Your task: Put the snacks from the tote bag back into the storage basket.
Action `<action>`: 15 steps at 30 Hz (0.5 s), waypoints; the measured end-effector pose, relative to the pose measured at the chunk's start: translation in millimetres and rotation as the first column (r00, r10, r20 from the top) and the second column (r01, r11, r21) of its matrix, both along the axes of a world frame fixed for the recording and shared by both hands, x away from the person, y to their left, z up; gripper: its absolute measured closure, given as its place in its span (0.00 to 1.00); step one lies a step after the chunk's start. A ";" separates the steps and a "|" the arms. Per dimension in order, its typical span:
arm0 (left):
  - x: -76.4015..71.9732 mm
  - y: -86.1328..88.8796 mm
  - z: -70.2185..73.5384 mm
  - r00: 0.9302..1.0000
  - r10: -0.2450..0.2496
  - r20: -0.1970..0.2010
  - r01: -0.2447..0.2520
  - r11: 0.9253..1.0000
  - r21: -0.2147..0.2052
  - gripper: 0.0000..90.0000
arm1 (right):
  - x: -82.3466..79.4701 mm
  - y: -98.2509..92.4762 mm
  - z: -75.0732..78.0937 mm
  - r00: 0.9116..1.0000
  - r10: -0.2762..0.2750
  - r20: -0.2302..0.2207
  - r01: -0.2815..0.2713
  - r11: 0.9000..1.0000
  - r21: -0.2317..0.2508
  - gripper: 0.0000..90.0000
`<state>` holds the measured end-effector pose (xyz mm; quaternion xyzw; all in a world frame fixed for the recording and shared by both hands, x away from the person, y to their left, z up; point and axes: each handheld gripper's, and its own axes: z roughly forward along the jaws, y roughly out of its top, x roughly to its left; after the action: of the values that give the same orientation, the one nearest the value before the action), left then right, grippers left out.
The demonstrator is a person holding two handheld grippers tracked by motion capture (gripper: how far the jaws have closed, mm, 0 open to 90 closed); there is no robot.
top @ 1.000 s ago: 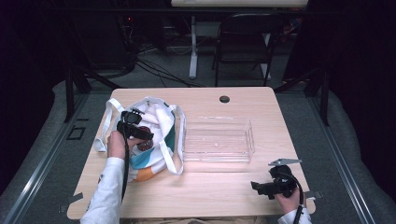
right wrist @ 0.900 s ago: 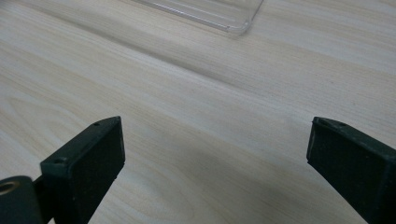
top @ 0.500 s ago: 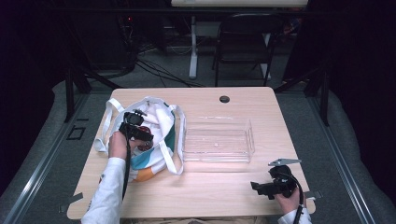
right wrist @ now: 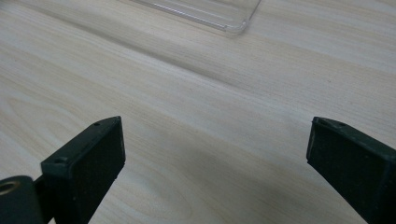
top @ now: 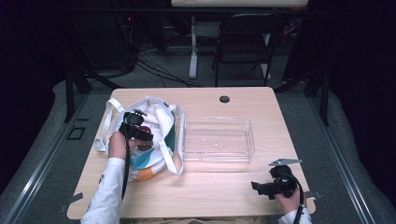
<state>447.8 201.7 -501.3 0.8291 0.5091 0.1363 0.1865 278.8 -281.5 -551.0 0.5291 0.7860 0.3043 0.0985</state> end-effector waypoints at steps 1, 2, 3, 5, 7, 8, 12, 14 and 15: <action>-0.2 0.1 0.4 1.000 -0.001 0.003 0.001 1.000 0.000 0.29 | 0.1 0.0 -0.1 1.000 -0.001 -0.002 0.001 1.000 -0.003 0.05; -0.4 0.3 0.9 1.000 0.000 0.004 0.000 1.000 0.000 0.29 | 0.1 0.0 -0.1 1.000 -0.001 -0.003 0.001 1.000 -0.004 0.05; -0.6 0.4 1.5 1.000 0.000 0.005 0.000 1.000 -0.002 0.29 | 0.1 0.1 -0.2 1.000 0.001 -0.003 -0.001 1.000 -0.001 0.05; -1.1 1.2 3.0 1.000 0.000 0.008 0.000 1.000 -0.006 0.29 | 0.1 0.1 0.0 1.000 0.000 -0.002 0.000 1.000 -0.003 0.05; -1.7 1.8 4.8 1.000 0.000 0.013 0.000 1.000 -0.011 0.29 | 0.1 0.0 -0.1 1.000 -0.001 -0.002 0.001 1.000 -0.003 0.05; -2.2 1.8 5.7 1.000 0.001 0.015 -0.001 1.000 -0.015 0.29 | 0.2 0.0 -0.2 1.000 -0.001 -0.002 0.001 1.000 -0.003 0.05; -3.8 2.0 10.4 1.000 -0.005 0.022 0.005 1.000 -0.018 0.29 | 0.3 0.0 -0.3 1.000 0.000 -0.003 0.000 1.000 0.001 0.05; -4.8 1.5 12.8 1.000 -0.008 0.025 0.008 1.000 -0.020 0.29 | 0.3 -0.1 -0.2 1.000 -0.001 -0.003 0.001 1.000 0.001 0.05; -5.4 1.2 13.9 1.000 -0.009 0.028 0.009 1.000 -0.022 0.29 | 0.2 0.1 -0.3 1.000 -0.003 -0.001 0.003 1.000 0.001 0.05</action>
<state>442.3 202.9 -487.4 0.8274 0.5042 0.1413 0.2031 279.0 -281.4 -551.2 0.5307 0.7850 0.3042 0.0983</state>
